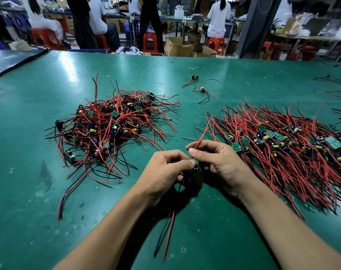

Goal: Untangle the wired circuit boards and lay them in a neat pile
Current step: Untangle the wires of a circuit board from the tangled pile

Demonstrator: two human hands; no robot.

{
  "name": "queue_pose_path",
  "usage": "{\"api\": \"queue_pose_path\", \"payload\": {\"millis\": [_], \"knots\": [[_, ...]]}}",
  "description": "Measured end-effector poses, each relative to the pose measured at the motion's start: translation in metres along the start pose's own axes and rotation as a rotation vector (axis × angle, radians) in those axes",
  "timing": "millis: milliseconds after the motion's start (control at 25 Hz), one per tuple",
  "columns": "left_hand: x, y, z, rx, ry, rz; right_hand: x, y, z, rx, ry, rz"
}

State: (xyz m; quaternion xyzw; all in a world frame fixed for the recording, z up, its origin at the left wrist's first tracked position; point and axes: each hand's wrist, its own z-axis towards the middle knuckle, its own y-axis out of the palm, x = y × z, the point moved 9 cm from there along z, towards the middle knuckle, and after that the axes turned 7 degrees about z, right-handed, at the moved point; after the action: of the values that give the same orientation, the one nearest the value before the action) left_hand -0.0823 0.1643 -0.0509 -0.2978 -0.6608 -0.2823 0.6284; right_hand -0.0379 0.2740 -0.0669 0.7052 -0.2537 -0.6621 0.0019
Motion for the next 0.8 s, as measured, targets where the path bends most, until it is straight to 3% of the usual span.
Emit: {"api": "queue_pose_path", "payload": {"millis": [680, 800], "knots": [[0.001, 0.003, 0.000, -0.034, -0.009, 0.114, -0.054, -0.055, -0.018, 0.615, -0.553, -0.420], [0.001, 0.004, -0.001, -0.038, -0.018, 0.103, -0.063, -0.053, -0.027, 0.660, -0.632, -0.506]]}}
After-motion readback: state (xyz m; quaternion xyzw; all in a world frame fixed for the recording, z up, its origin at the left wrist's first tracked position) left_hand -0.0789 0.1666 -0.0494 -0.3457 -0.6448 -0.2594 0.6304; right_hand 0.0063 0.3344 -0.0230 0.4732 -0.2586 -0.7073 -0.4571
